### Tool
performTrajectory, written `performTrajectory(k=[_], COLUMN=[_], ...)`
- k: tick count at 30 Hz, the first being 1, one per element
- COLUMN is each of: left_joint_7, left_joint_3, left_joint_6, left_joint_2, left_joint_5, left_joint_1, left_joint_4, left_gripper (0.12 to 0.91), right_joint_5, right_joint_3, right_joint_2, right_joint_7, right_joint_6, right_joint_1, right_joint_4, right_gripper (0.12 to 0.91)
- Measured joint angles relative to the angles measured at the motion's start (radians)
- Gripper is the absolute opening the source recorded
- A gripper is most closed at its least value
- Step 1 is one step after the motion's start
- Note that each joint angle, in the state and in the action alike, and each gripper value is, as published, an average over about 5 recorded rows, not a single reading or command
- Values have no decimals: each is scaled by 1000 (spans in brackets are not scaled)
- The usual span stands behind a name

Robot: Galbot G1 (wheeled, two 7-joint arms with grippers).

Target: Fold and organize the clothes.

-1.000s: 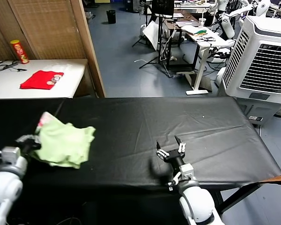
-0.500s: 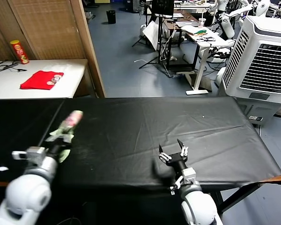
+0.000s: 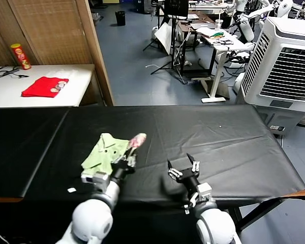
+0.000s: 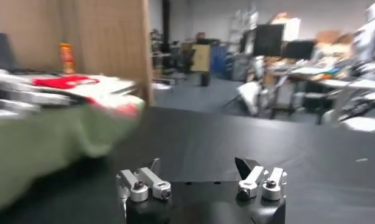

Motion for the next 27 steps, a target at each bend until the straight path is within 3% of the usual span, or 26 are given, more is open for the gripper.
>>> performTrajectory(k=[6, 9, 11, 22, 24, 27], left_joint_7=[84, 91, 89, 68, 67, 60], left_joint_3=[47, 45, 35, -51, -64, -81], left_joint_6=[-40, -48, -52, -85, -90, -96], left_joint_2=[-12, -5, 3, 35, 36, 36], left_joint_5=[14, -2, -9, -13, -11, -9], left_joint_1=[27, 36, 42, 106, 120, 140], left_joint_4=[-8, -22, -29, -60, -66, -75], left_gripper=[580, 736, 781, 798, 798, 798], right_joint_5=[120, 202, 249, 366, 383, 397], right_joint_3=[-26, -38, -46, -93, -95, -96], right_joint_2=[-41, -48, -45, 37, 55, 77], right_joint_7=[-39, -21, -2, 40, 42, 38], right_joint_6=[-79, -128, -153, -169, -169, -166], right_joint_1=[-8, 1, 12, 130, 153, 187], right_joint_4=[21, 19, 12, -133, -169, -219], right_gripper=[798, 798, 798, 783, 733, 589])
